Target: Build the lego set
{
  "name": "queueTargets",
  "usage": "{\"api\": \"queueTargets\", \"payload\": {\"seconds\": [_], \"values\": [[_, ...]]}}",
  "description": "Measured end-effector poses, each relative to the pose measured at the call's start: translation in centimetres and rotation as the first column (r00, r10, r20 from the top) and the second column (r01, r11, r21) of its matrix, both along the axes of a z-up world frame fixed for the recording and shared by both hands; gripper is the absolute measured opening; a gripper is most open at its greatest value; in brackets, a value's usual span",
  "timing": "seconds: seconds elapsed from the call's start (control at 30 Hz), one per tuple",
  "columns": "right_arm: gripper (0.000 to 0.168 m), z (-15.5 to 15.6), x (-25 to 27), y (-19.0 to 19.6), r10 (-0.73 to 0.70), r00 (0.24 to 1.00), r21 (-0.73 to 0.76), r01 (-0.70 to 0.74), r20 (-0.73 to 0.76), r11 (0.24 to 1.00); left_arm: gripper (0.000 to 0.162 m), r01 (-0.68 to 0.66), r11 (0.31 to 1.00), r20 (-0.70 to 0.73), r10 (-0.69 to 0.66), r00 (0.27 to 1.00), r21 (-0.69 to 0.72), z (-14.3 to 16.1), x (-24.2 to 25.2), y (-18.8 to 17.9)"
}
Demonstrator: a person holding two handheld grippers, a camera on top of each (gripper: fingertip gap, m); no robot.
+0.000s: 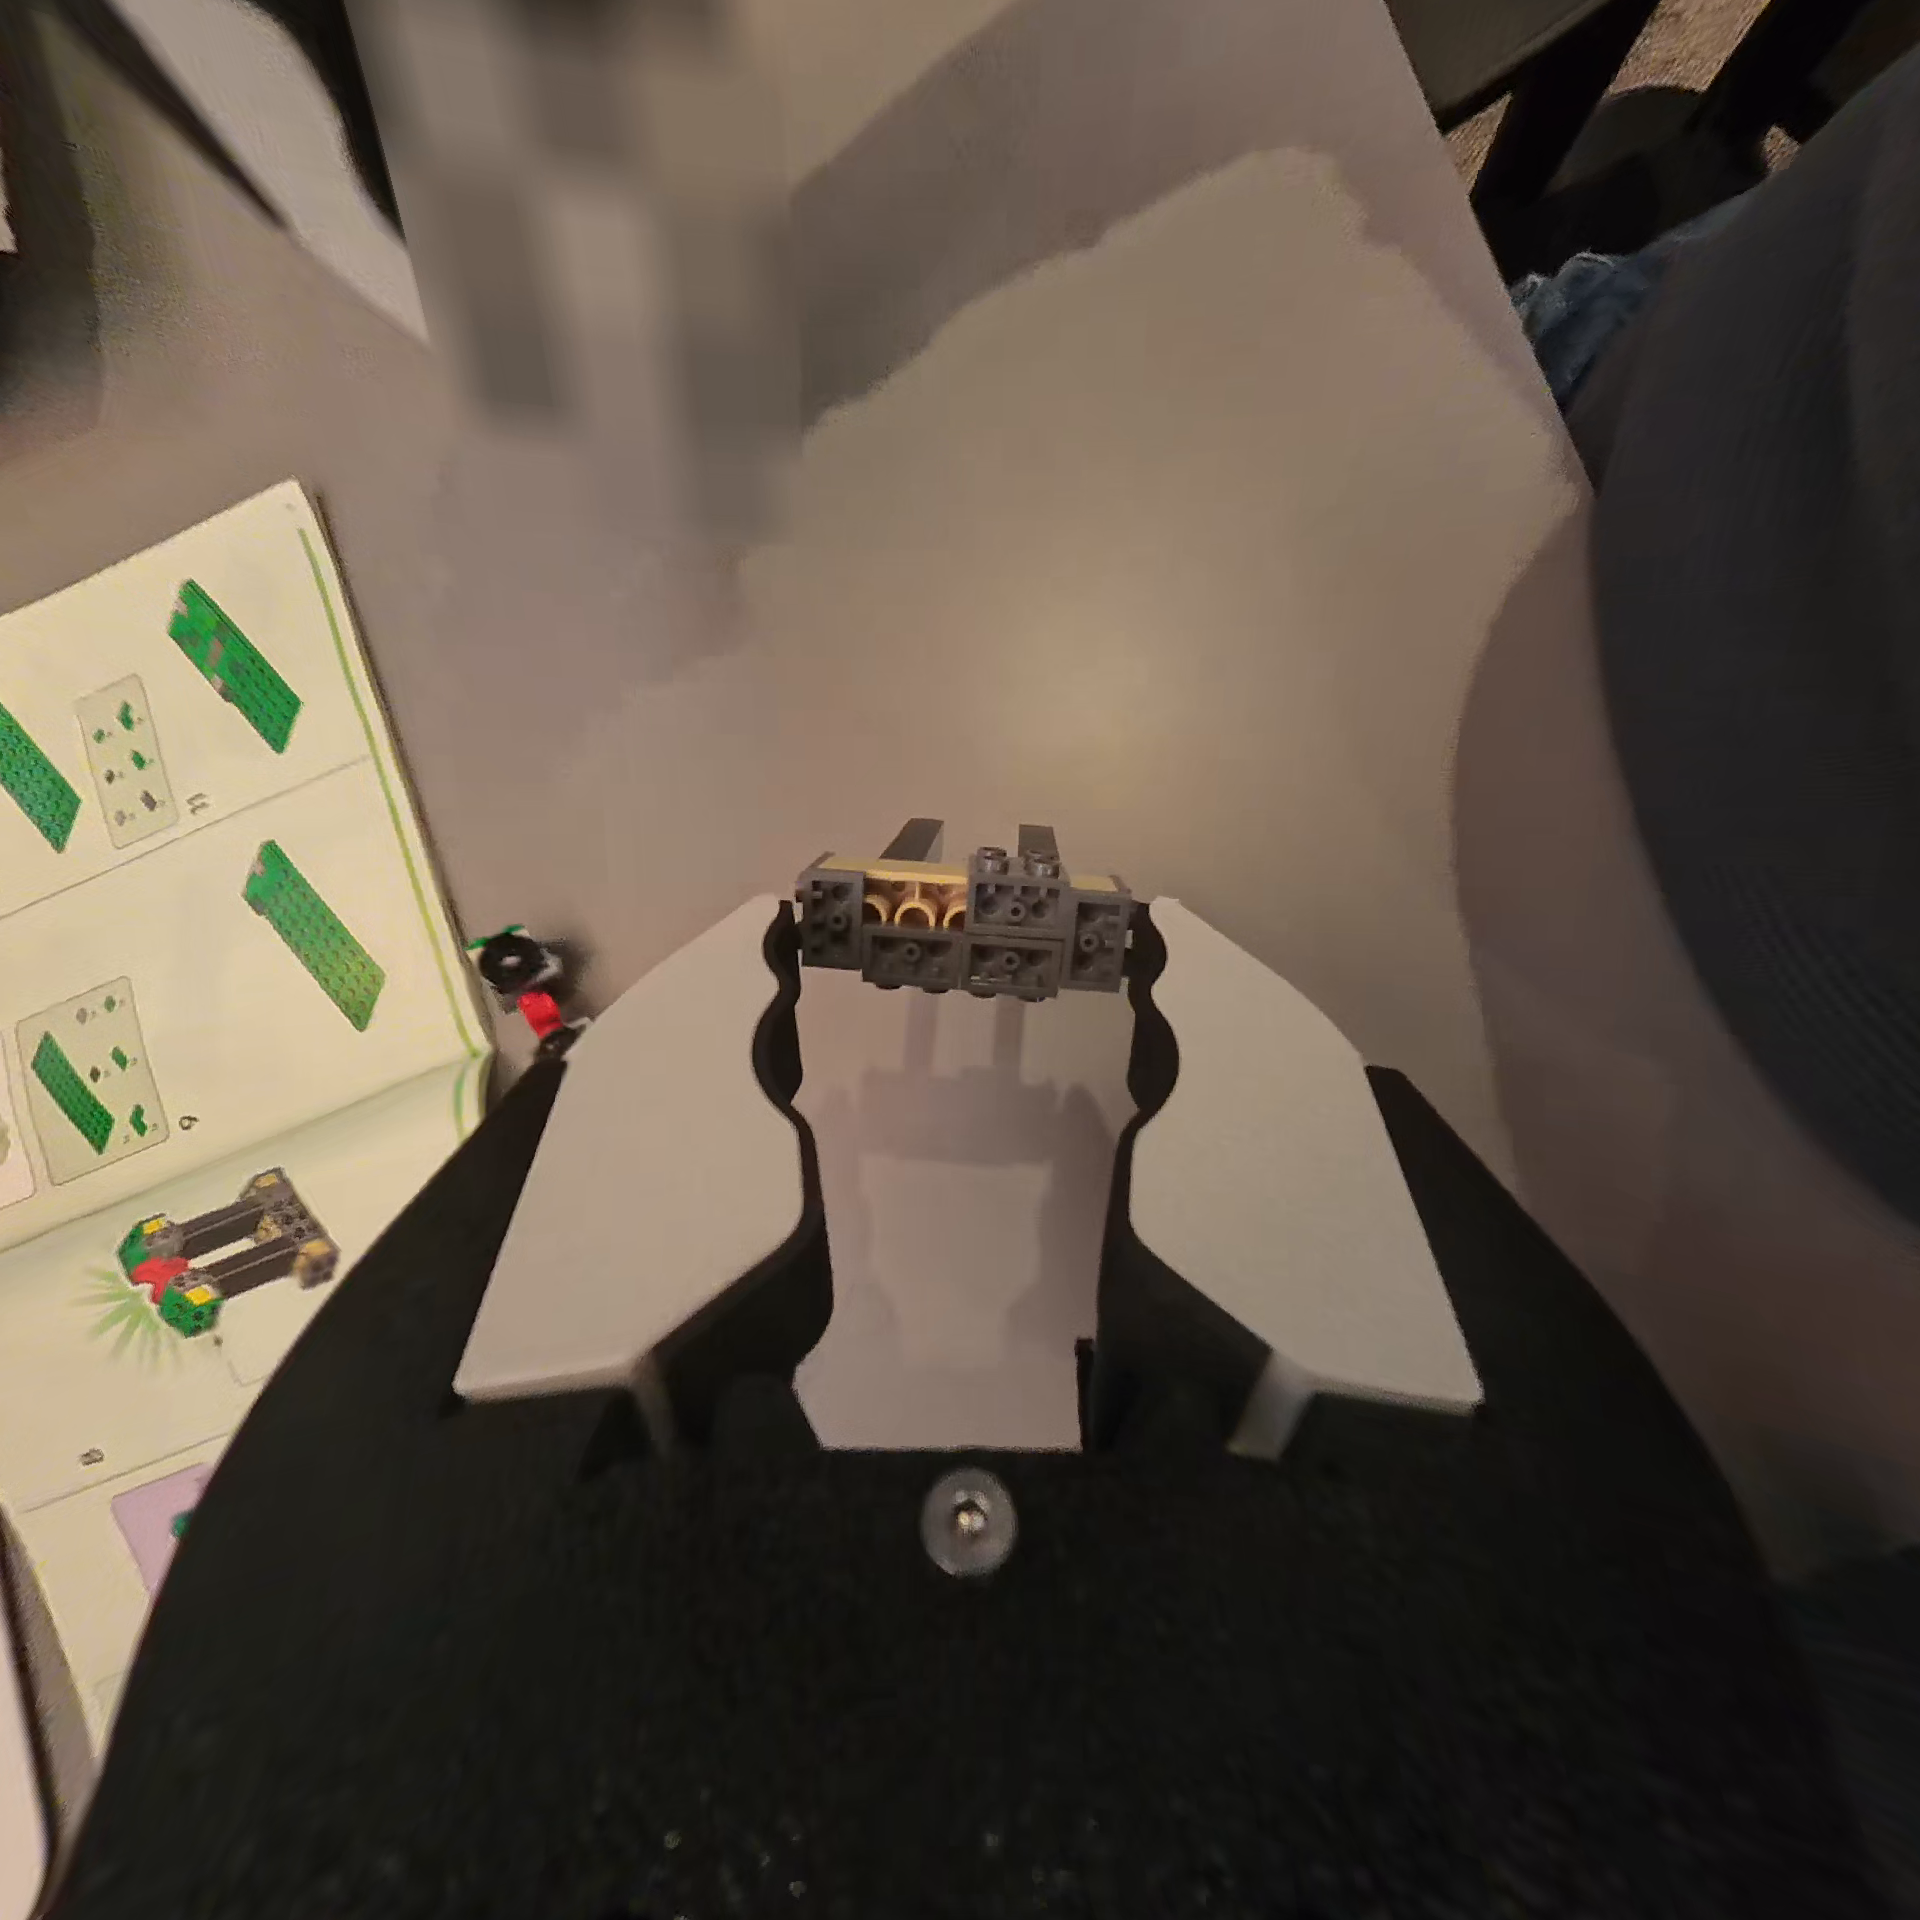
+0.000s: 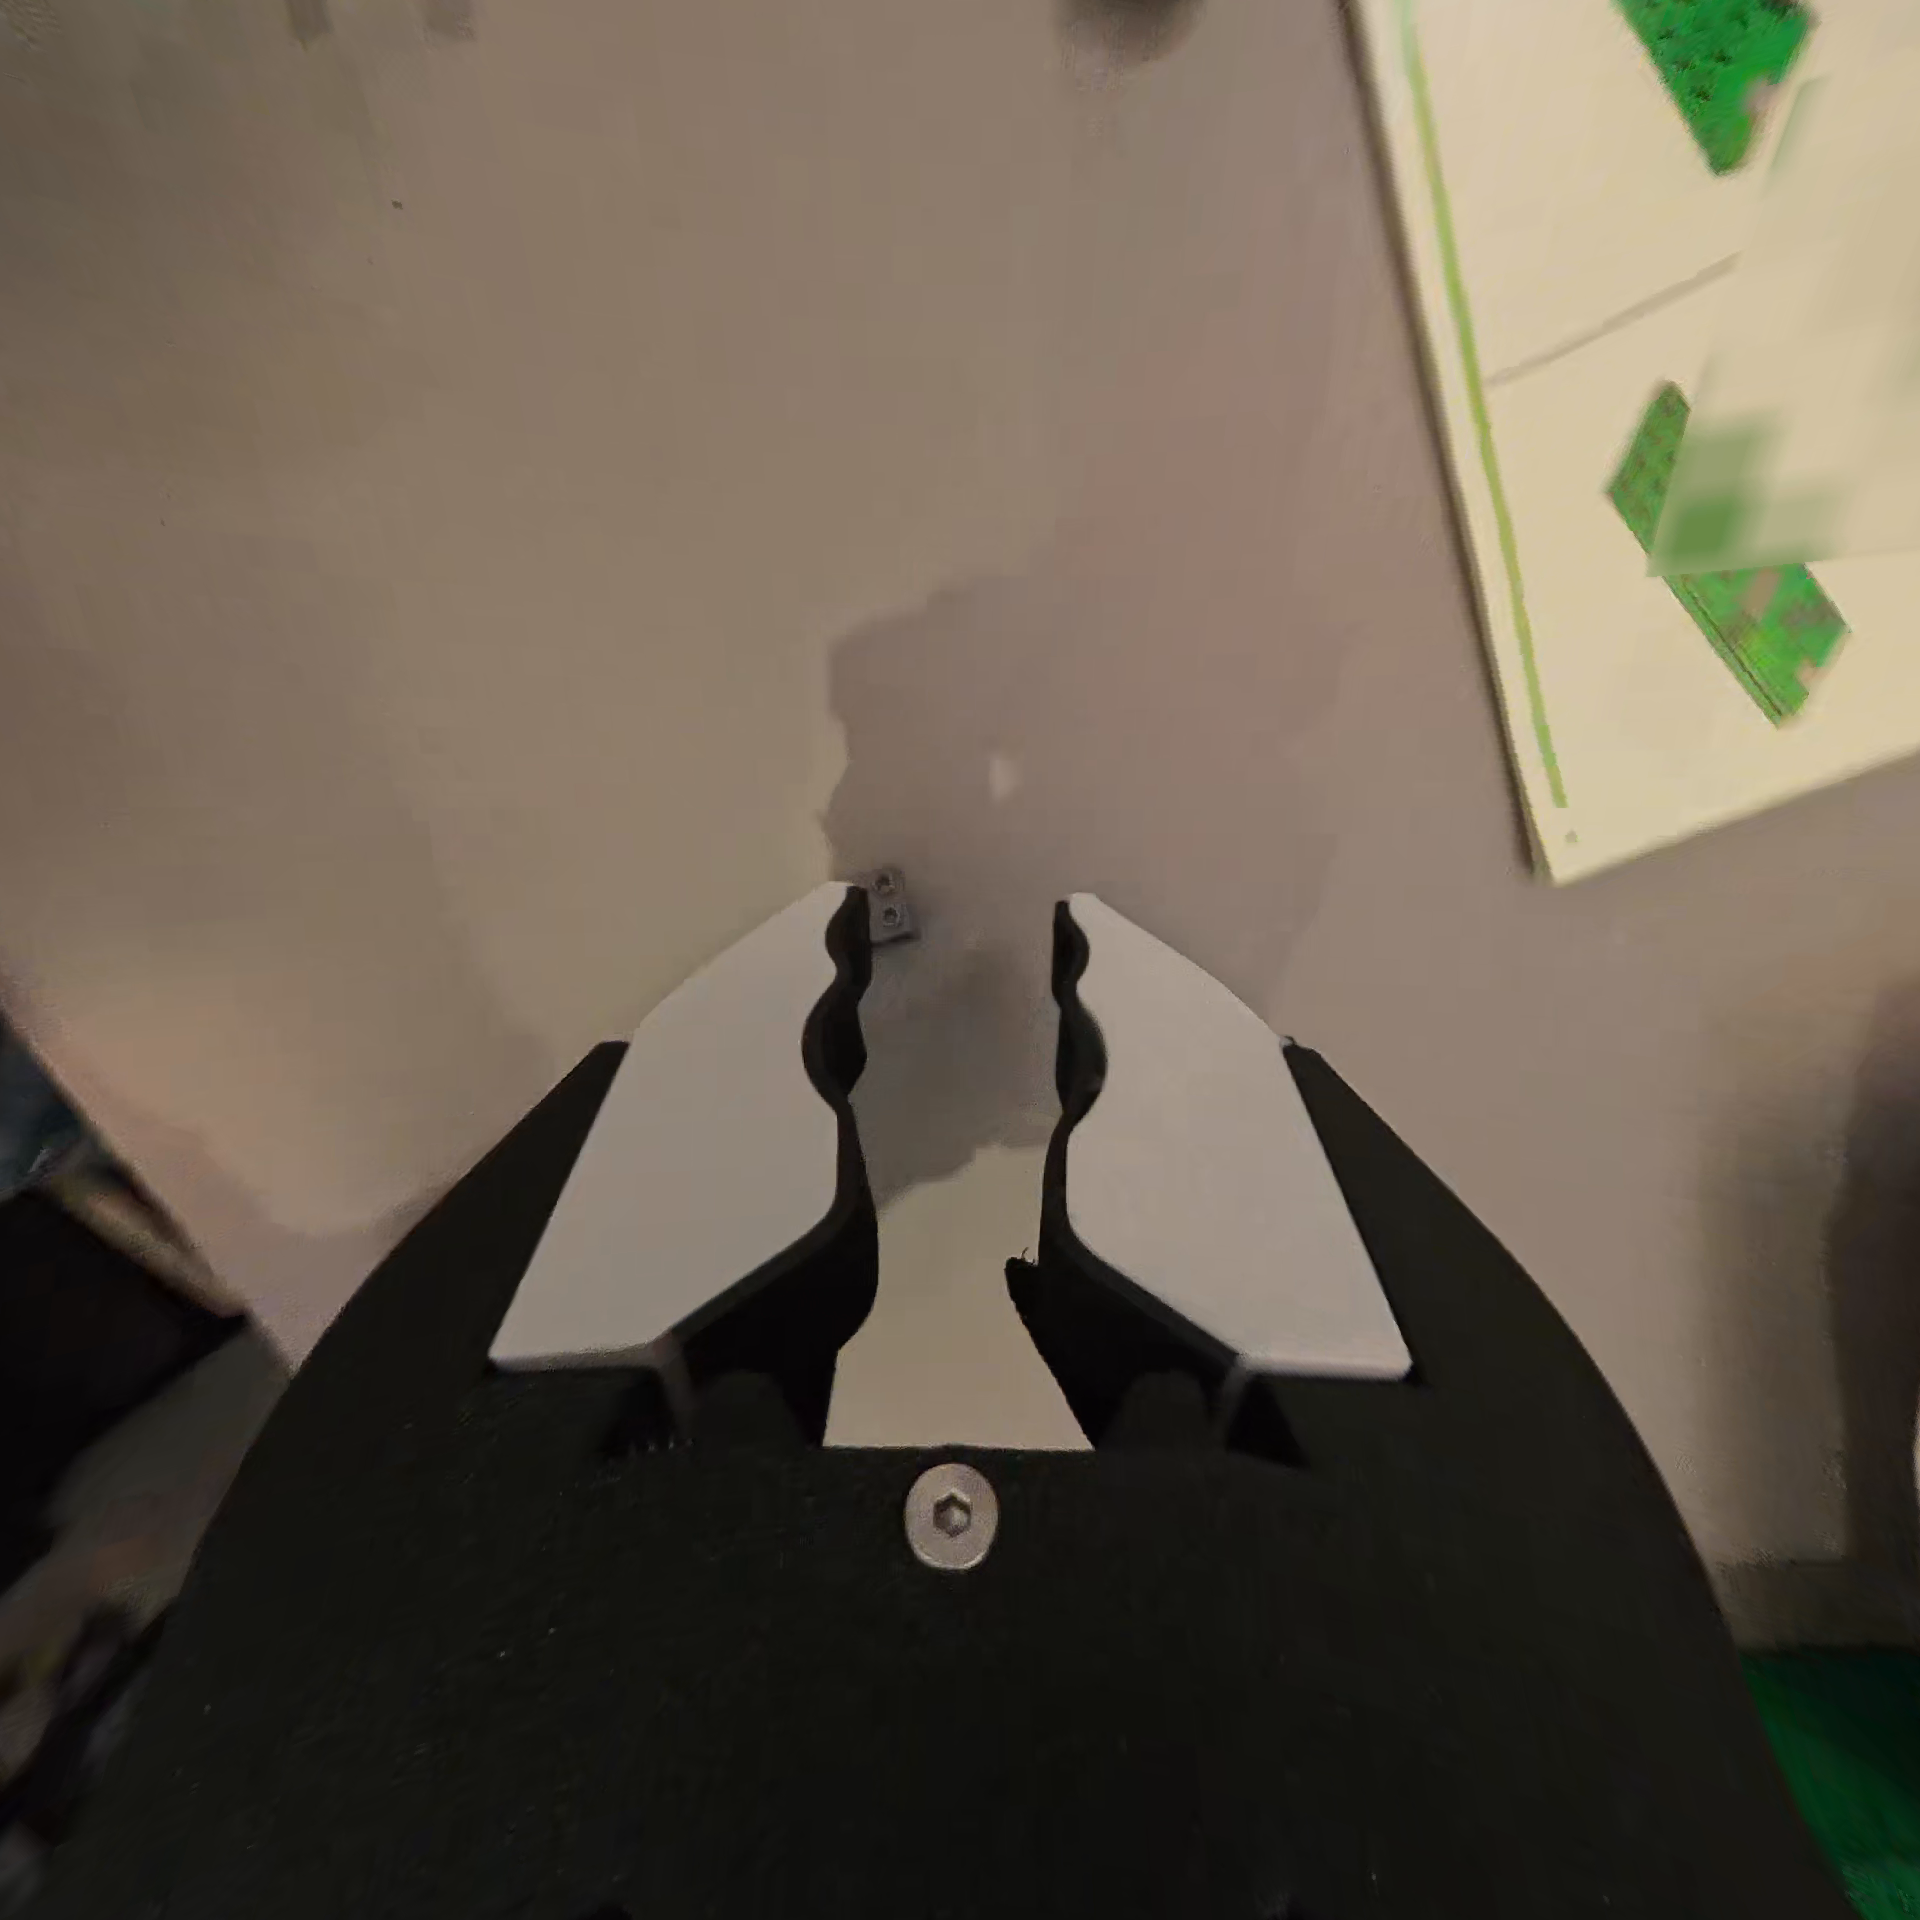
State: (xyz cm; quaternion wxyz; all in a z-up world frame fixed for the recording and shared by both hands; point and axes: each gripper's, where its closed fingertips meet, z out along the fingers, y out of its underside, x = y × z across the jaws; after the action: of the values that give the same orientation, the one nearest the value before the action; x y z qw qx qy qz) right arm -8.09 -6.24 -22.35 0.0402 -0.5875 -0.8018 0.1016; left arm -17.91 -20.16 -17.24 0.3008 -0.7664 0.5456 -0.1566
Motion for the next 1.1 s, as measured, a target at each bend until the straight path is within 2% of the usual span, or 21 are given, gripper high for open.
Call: {"api": "queueTargets", "payload": {"seconds": [0.1,0.17,0.2,0.27,0.33,0.37,0.43,0.57,0.67,0.8,1.1], "values": [[0.036,0.5,1.0,0.2,-0.159,0.961,0.054,0.175,-0.228,0.983,0.061,-0.005,0.999,0.019,0.004,1.000,0.044,0.9,0.1,1.3],[0.027,1.0,1.6,0.1,-0.317,0.871,0.044,0.359,-0.375,0.932,0.061,-0.013,0.998,0.027,0.011,1.000,0.068,1.6,0.2,2.2],[0.023,1.2,1.9,-0.2,-0.423,0.795,-0.004,0.468,-0.434,0.884,0.061,-0.021,0.997,0.023,0.019,1.000,0.079,1.9,0.1,2.7],[0.015,0.6,2.8,-1.5,-0.676,0.596,-0.190,0.673,-0.434,0.715,0.061,-0.046,0.994,0.012,0.045,0.999,0.101,2.6,-0.2,3.8],[0.013,-0.7,3.0,-4.5,-0.793,0.495,-0.362,0.709,-0.355,0.605,0.061,-0.053,0.992,0.007,0.053,0.999,0.116,3.1,-0.4,4.3],[0.009,-1.6,3.2,-5.1,-0.814,0.466,-0.359,0.735,-0.347,0.575,0.061,-0.048,0.991,0.010,0.047,0.999,0.125,3.3,-0.4,4.5],[0.000,-2.8,3.2,-5.6,-0.807,0.449,-0.287,0.772,-0.383,0.567,0.061,-0.032,0.990,0.018,0.030,0.999,0.138,3.4,-0.3,4.6],[0.000,-2.9,2.5,-4.0,-0.781,0.404,-0.191,0.820,-0.476,0.540,0.061,-0.046,0.990,-0.001,0.047,0.999,0.132,3.1,-0.7,4.7],[0.000,-3.1,2.1,-3.6,-0.808,0.358,-0.231,0.833,-0.467,0.503,0.061,-0.034,0.988,-0.012,0.036,0.999,0.153,3.2,-0.6,4.3],[0.000,-3.6,2.6,-2.7,-0.809,0.362,-0.164,0.862,-0.462,0.480,0.061,-0.022,0.987,0.024,0.019,1.000,0.159,3.8,-0.7,4.1],[0.000,-3.8,2.3,-1.1,-0.806,0.395,-0.125,0.862,-0.441,0.491,0.061,-0.060,0.994,0.149,0.046,0.988,0.090,4.0,-2.4,4.1]]}}
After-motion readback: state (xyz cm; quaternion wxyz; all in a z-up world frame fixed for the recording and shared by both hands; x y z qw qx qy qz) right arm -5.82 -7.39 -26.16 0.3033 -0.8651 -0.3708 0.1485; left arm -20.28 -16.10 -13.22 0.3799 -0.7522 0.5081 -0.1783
